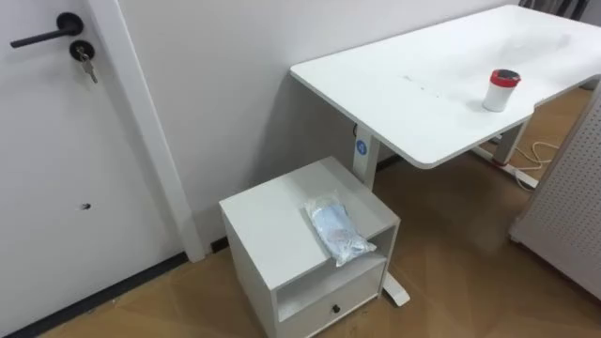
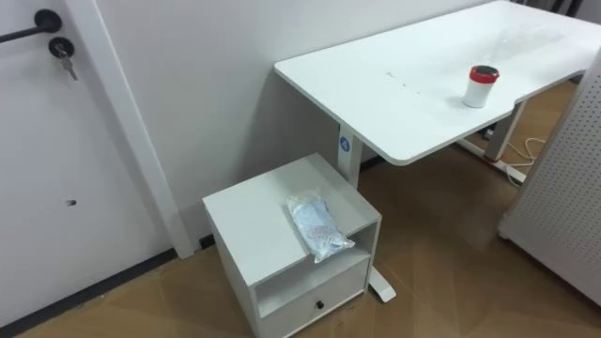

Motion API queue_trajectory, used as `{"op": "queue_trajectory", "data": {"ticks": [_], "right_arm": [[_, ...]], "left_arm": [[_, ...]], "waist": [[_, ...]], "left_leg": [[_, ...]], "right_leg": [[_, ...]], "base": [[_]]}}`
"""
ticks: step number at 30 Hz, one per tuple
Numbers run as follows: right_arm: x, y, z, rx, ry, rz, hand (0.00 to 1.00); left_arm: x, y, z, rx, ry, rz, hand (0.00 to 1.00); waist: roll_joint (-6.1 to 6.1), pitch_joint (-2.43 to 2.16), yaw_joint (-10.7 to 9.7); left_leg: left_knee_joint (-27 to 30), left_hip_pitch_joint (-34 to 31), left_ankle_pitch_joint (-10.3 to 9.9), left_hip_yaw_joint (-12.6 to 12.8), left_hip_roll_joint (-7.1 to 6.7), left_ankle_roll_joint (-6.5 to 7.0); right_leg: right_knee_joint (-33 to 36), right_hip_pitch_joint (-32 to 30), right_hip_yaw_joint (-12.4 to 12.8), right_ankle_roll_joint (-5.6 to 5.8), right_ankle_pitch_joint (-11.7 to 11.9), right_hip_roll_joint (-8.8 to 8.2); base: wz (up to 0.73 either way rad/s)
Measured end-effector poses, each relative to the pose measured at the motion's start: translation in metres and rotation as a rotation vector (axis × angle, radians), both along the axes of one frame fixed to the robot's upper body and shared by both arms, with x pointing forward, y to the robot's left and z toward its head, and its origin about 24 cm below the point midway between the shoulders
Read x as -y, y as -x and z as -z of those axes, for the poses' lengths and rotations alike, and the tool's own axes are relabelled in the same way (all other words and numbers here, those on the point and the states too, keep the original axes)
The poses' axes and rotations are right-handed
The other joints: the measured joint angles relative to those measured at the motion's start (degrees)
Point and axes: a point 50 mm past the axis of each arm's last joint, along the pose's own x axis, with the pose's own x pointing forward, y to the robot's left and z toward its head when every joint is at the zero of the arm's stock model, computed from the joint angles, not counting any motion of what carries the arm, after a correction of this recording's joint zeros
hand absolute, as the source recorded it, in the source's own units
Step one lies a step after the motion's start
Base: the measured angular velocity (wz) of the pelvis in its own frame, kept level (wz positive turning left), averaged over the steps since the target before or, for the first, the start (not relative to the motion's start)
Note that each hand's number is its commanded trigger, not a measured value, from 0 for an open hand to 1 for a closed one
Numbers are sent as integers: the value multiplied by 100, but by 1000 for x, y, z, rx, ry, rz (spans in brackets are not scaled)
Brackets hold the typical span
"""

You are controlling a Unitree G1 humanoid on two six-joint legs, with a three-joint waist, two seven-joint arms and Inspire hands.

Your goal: Pick garbage

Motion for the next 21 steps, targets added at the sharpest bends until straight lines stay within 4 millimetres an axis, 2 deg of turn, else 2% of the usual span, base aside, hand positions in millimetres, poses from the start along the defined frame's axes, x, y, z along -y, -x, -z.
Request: {"op": "queue_trajectory", "data": {"ticks": [13,21], "right_arm": [[-6,-1,2,-27,-29,-14,100],[-8,0,3,-31,-37,-13,100]], "left_arm": [[0,3,0,-29,0,-9,0],[-1,12,0,-57,-24,2,0]], "waist": [[-102,-20,12],[-181,4,10]], "left_leg": [[5,49,1,-77,-4,0],[6,43,-1,-77,0,-2]], "right_leg": [[-15,15,-50,0,0,-1],[-6,33,-45,0,0,-1]], "base": [[1],[0]]}}
